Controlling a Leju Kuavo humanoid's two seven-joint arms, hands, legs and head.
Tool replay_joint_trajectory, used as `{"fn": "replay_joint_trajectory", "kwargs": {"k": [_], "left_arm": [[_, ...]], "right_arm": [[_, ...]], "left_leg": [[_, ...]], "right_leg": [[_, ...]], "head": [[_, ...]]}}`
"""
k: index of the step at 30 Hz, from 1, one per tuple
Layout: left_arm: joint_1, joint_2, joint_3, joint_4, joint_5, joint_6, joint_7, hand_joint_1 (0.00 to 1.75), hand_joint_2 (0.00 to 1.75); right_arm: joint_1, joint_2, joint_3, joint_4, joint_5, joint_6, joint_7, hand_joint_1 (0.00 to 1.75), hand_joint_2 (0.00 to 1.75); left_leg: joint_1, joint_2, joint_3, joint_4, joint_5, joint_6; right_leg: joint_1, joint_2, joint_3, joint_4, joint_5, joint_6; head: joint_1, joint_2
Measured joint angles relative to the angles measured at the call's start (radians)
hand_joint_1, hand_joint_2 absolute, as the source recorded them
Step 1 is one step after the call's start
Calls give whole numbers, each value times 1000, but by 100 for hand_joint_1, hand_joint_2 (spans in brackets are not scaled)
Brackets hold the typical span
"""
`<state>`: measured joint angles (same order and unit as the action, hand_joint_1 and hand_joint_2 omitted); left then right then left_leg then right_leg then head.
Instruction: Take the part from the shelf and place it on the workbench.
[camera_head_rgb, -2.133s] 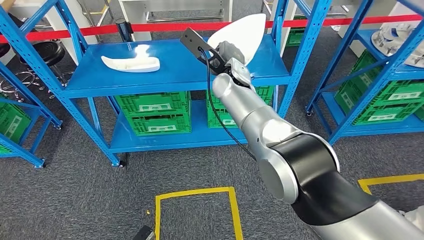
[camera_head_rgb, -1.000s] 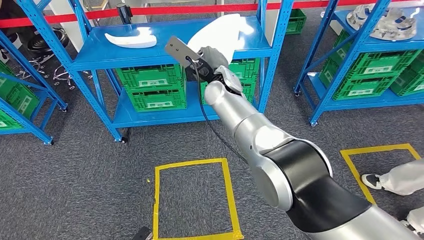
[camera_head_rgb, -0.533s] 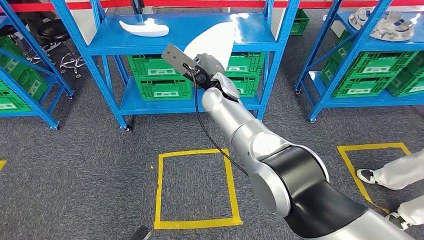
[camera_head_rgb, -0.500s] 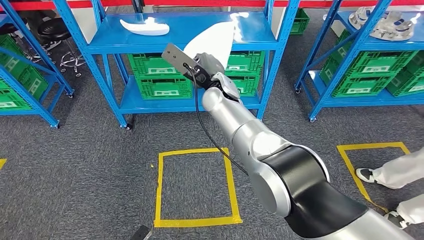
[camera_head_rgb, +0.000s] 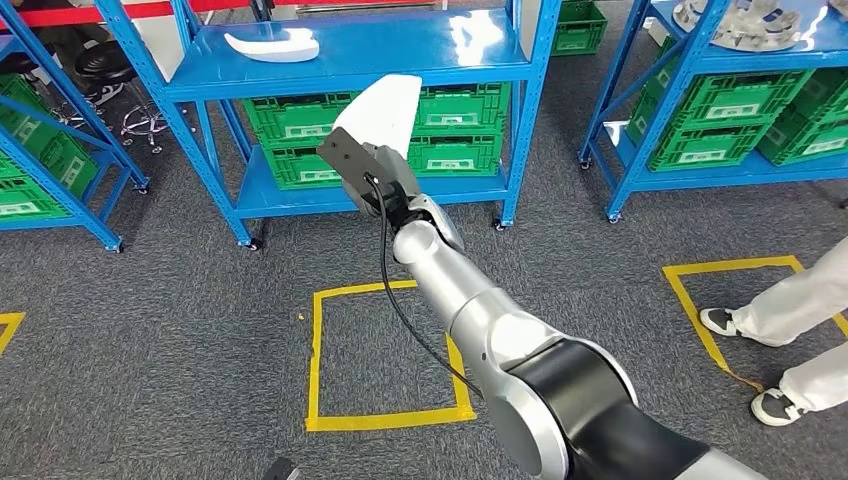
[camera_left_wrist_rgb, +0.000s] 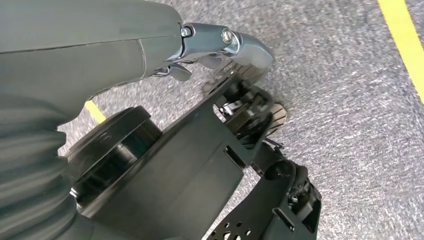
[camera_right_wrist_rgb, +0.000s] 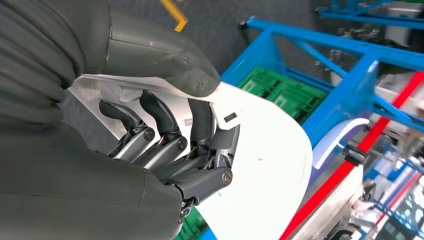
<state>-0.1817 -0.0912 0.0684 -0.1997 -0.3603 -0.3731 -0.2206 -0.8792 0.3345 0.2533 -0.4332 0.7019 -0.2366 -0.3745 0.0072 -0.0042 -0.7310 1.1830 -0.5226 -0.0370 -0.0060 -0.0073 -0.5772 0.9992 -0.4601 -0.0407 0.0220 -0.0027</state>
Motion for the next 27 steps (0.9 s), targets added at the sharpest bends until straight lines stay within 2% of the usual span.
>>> {"fn": "replay_joint_trajectory", "kwargs": {"k": [1, 2, 3, 4, 5, 6, 7, 8, 9, 11, 12, 13, 16, 17, 18, 19, 21, 22, 23, 25, 27], "left_arm": [[4, 1, 6, 0, 3, 0, -4, 0, 175], [7, 2, 11, 0, 4, 0, -7, 0, 175], [10, 3, 16, 0, 5, 0, -8, 0, 175], [11, 4, 20, 0, 6, 0, -9, 0, 175], [12, 5, 23, 0, 6, 0, -10, 0, 175], [11, 5, 26, 0, 6, 0, -9, 0, 175], [10, 5, 29, -1, 6, 0, -9, 0, 175], [10, 5, 32, -1, 6, 0, -9, 0, 175], [10, 5, 35, -1, 7, 0, -8, 0, 175], [16, 5, 40, -1, 7, 0, -7, 0, 175], [19, 5, 42, -1, 8, 0, -6, 0, 175], [21, 5, 44, -1, 8, 0, -6, 0, 175], [25, 5, 48, -1, 8, 0, -5, 0, 175], [27, 5, 50, 0, 8, 0, -5, 0, 175], [29, 5, 52, 0, 9, 0, -4, 0, 175], [31, 5, 54, 0, 10, 0, -3, 0, 175], [33, 4, 56, 0, 12, 0, -4, 0, 175], [34, 3, 57, 0, 12, 0, -5, 0, 175], [36, 1, 58, 0, 13, 0, -6, 0, 175], [39, -1, 62, -1, 14, 0, -9, 0, 175], [42, -1, 64, -1, 14, 0, -10, 0, 175]], "right_arm": [[30, -2, 9, -22, -31, -8, -2, 175, 175], [57, -4, 19, -44, -60, -15, 0, 175, 175], [82, -6, 31, -65, -88, -20, 4, 175, 175], [103, -9, 42, -84, -112, -23, 9, 175, 175], [120, -11, 51, -104, -136, -25, 14, 175, 175], [135, -14, 58, -124, -162, -26, 18, 175, 175], [147, -17, 63, -143, -187, -26, 20, 175, 175], [159, -22, 67, -163, -215, -24, 20, 175, 175], [173, -27, 71, -182, -240, -22, 18, 175, 175], [205, -41, 77, -212, -279, -19, 14, 175, 175], [222, -47, 79, -223, -291, -18, 11, 175, 175], [237, -53, 79, -233, -301, -18, 7, 175, 175], [276, -71, 81, -257, -326, -18, -2, 175, 175], [289, -76, 82, -262, -335, -18, -3, 175, 175], [303, -80, 82, -268, -343, -19, -4, 175, 175], [316, -84, 82, -274, -349, -20, -4, 175, 175], [335, -87, 82, -288, -353, -22, -5, 175, 175], [341, -88, 82, -296, -350, -24, -7, 175, 175], [347, -89, 84, -305, -346, -26, -9, 175, 175], [360, -93, 88, -321, -335, -35, -11, 175, 175], [375, -98, 94, -338, -321, -48, -10, 175, 175]], "left_leg": [[1, 0, -10, 61, -30, -4], [3, 0, -11, 101, -37, -7], [4, 0, 4, 111, -23, -9], [6, 1, 33, 89, 4, -10], [8, 0, 77, 37, 24, -11], [8, 0, 131, -30, 27, -10], [7, -2, 175, -93, 16, -5], [5, -3, 205, -140, 0, 1], [1, -4, 217, -163, -12, 9], [-1, -3, 211, -171, -6, 28], [0, -2, 207, -172, 1, 38], [1, -1, 202, -174, 8, 46], [-2, 2, 178, -172, 26, 57], [-3, 2, 171, -170, 31, 58], [-5, 2, 165, -169, 34, 58], [-6, 2, 161, -167, 37, 57], [-8, 2, 154, -161, 40, 53], [-9, 3, 151, -159, 41, 50], [-10, 4, 148, -157, 42, 47], [-12, 5, 145, -156, 43, 45], [-15, 6, 142, -156, 45, 50]], "right_leg": [[0, 0, -13, 1, 9, 1], [0, -1, -28, 3, 17, 2], [-1, -1, -43, 5, 25, 4], [-2, -1, -58, 8, 33, 7], [-3, -1, -71, 13, 41, 11], [-3, 0, -83, 17, 48, 16], [-2, 0, -92, 21, 55, 22], [-1, -1, -97, 24, 62, 28], [0, -1, -100, 23, 69, 35], [-3, -1, -104, 24, 78, 47], [-4, -1, -111, 37, 66, 53], [-5, 0, -125, 69, 41, 58], [-5, 3, -199, 263, -70, 67], [-5, 4, -209, 306, -87, 66], [-4, 4, -198, 309, -85, 64], [-3, 4, -166, 271, -69, 60], [2, 4, -70, 129, -31, 47], [5, 3, -36, 72, -20, 40], [8, 3, -17, 37, -17, 36], [10, 2, -16, 25, -14, 36], [6, 2, -17, 22, -9, 40]], "head": [[0, 0], [0, 0], [0, 0], [0, 0], [0, 0], [0, 0], [0, 0], [0, 0], [1, 0], [1, 0], [1, 0], [1, 0], [2, 0], [2, 0], [2, 0], [2, 0], [2, 0], [2, 0], [1, 0], [1, 0], [1, 0]]}}
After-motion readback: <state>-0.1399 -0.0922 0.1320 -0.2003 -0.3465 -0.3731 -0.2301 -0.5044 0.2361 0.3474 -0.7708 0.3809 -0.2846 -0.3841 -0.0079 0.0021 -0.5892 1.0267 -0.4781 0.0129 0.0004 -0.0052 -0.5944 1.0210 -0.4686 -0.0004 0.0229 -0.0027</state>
